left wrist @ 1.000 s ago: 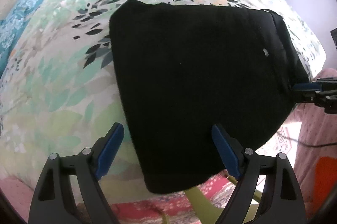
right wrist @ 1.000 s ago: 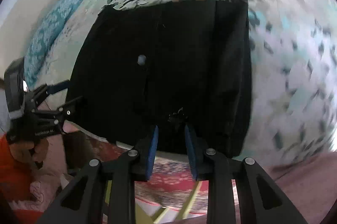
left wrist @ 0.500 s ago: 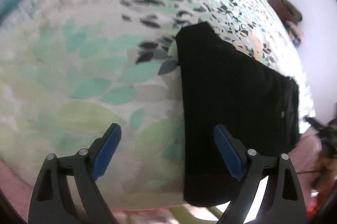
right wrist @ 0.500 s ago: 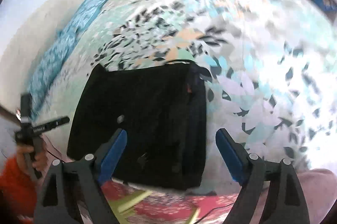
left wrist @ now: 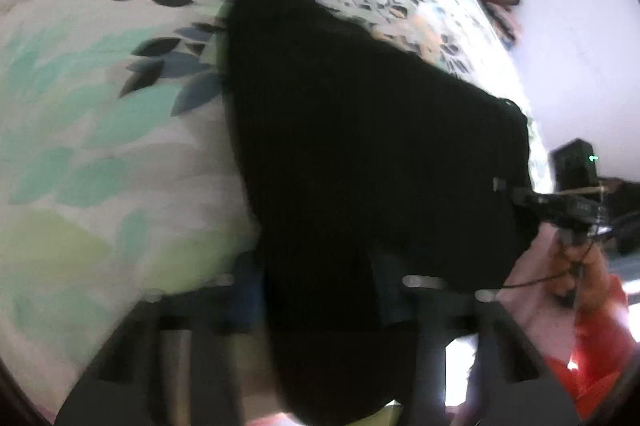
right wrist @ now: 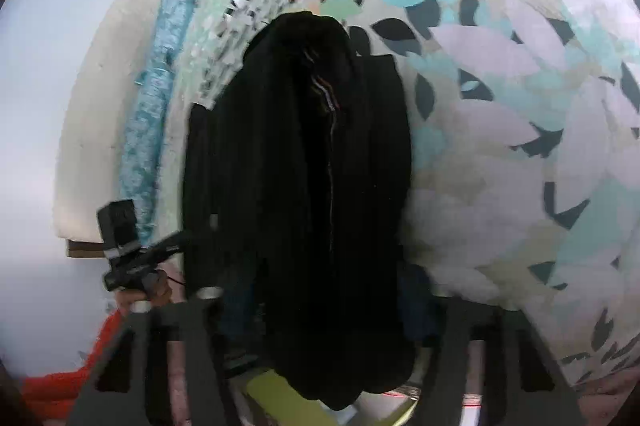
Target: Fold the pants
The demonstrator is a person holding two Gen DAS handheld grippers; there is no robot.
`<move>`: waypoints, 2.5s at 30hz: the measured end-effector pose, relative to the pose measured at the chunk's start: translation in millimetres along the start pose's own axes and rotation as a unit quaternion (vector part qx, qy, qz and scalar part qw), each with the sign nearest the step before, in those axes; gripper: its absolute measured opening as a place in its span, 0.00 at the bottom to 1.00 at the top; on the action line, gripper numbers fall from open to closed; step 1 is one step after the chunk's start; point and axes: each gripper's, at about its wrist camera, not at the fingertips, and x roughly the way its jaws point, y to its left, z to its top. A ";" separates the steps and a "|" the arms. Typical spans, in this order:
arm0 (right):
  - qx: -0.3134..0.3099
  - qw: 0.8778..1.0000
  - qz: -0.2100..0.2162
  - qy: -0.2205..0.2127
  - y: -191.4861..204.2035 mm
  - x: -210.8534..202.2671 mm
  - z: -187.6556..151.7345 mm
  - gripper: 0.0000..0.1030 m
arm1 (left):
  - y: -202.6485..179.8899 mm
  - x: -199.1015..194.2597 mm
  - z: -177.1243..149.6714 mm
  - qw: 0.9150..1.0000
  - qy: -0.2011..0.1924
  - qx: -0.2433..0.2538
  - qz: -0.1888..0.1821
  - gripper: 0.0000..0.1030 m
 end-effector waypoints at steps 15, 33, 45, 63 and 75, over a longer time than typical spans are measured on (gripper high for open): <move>-0.115 0.989 0.009 -0.092 110.4 -11.6 94.9 0.34 | -18.4 -68.4 90.0 0.991 -0.123 0.029 0.034 0.21; -0.235 0.882 -0.347 -0.217 151.5 3.8 -25.5 1.00 | -25.1 -77.4 11.1 0.931 -0.219 0.024 0.290 0.94; -0.257 0.873 -0.339 -0.238 212.4 13.6 -52.5 1.00 | -57.6 -112.6 -6.8 0.930 -0.251 0.018 0.268 0.98; -0.255 0.860 -0.365 -0.248 226.9 6.3 -69.0 1.00 | -81.0 -125.0 -20.9 0.932 -0.243 0.052 0.263 1.00; -0.268 0.848 -0.382 -0.252 234.8 11.7 -78.3 1.00 | -80.0 -125.3 -28.9 0.930 -0.238 0.052 0.276 1.00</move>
